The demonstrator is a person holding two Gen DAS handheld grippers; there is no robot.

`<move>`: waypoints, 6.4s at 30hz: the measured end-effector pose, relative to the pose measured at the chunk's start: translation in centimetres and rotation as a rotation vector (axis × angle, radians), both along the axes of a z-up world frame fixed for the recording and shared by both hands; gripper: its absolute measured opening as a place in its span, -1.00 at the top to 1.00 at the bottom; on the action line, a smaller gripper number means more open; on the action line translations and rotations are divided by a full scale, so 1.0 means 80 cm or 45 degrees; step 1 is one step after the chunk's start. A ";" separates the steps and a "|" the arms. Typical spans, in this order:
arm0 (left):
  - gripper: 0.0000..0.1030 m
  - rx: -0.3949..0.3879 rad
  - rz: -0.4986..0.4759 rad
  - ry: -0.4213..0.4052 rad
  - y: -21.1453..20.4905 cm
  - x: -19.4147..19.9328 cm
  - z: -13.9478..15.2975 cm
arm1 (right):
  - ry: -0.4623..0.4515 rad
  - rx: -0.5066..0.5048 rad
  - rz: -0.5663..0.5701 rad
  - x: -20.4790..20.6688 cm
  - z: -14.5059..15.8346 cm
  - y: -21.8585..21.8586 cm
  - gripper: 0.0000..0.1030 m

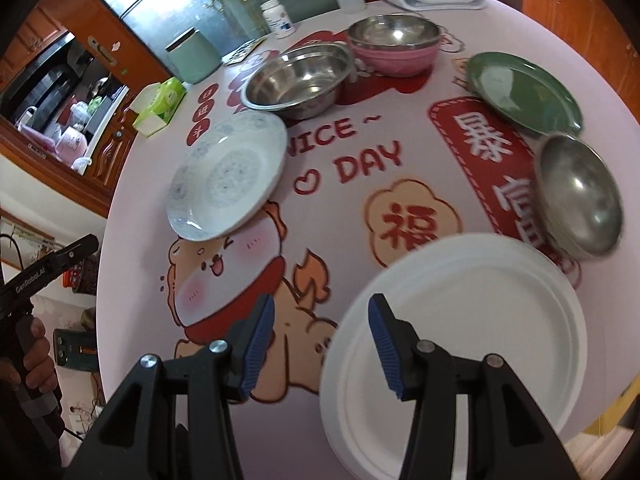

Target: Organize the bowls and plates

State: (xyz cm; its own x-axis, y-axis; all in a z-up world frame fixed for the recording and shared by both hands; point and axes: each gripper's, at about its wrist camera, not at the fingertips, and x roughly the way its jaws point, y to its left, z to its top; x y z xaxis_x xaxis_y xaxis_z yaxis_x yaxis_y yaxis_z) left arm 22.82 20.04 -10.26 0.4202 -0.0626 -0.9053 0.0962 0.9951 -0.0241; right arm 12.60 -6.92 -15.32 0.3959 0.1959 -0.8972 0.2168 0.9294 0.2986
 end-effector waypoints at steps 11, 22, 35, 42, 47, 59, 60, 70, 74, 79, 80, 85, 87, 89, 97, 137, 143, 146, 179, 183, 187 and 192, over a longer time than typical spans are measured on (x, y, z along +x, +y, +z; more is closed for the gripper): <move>-0.25 0.073 -0.070 0.029 -0.032 0.050 -0.018 | -0.087 0.123 0.063 0.077 -0.010 0.007 0.05; -0.25 0.088 -0.122 0.129 -0.063 0.079 -0.062 | -0.115 0.168 0.127 0.117 -0.035 0.020 0.04; -0.25 0.009 -0.166 0.149 -0.064 0.098 -0.111 | -0.226 0.213 0.080 0.130 -0.068 0.024 0.05; -0.25 -0.067 -0.188 0.143 -0.064 0.113 -0.131 | -0.270 0.227 0.042 0.130 -0.081 0.019 0.05; -0.25 -0.096 -0.200 0.128 -0.066 0.119 -0.141 | -0.296 0.228 0.040 0.130 -0.083 0.021 0.20; 0.17 -0.154 -0.230 0.063 -0.073 0.126 -0.143 | -0.286 0.188 0.019 0.133 -0.090 0.020 0.63; 0.22 -0.161 -0.230 0.064 -0.073 0.127 -0.143 | -0.283 0.189 0.021 0.133 -0.090 0.020 0.63; 0.37 -0.173 -0.242 0.065 -0.074 0.124 -0.141 | -0.259 0.190 0.041 0.138 -0.090 0.020 0.63; 0.40 -0.168 -0.269 0.069 -0.074 0.124 -0.140 | -0.246 0.177 0.052 0.139 -0.090 0.022 0.65; 0.48 -0.157 -0.289 0.079 -0.072 0.122 -0.139 | -0.226 0.150 0.075 0.143 -0.087 0.023 0.66; 0.49 -0.157 -0.294 0.082 -0.072 0.122 -0.139 | -0.224 0.153 0.071 0.143 -0.087 0.022 0.67; 0.51 -0.127 -0.340 0.099 -0.074 0.116 -0.137 | -0.208 0.157 0.058 0.140 -0.086 0.017 0.69; 0.51 -0.109 -0.359 0.091 -0.077 0.112 -0.132 | -0.204 0.162 0.053 0.139 -0.086 0.016 0.69; 0.51 -0.097 -0.373 0.092 -0.079 0.108 -0.130 | -0.202 0.164 0.052 0.137 -0.085 0.014 0.69; 0.52 -0.094 -0.402 0.066 -0.080 0.092 -0.111 | -0.233 0.153 0.065 0.126 -0.071 0.010 0.70; 0.52 -0.153 -0.604 -0.136 -0.111 -0.048 -0.003 | -0.376 0.073 -0.070 -0.043 0.013 -0.009 0.70; 0.52 -0.177 -0.659 -0.139 -0.122 -0.075 0.000 | -0.374 0.059 -0.130 -0.082 0.015 -0.015 0.70; 0.52 -0.193 -0.684 -0.126 -0.127 -0.089 -0.003 | -0.369 0.054 -0.165 -0.102 0.013 -0.018 0.70; 0.52 -0.110 -1.028 0.079 -0.260 -0.168 -0.062 | -0.194 0.075 -0.444 -0.227 -0.035 -0.107 0.70; 0.52 -0.094 -1.016 0.102 -0.275 -0.175 -0.069 | -0.167 0.087 -0.425 -0.231 -0.040 -0.124 0.70; 0.52 -0.082 -0.985 0.126 -0.285 -0.181 -0.077 | -0.143 0.089 -0.393 -0.233 -0.044 -0.135 0.70; 0.52 -0.065 -0.944 0.148 -0.293 -0.187 -0.086 | -0.119 0.096 -0.367 -0.234 -0.048 -0.144 0.69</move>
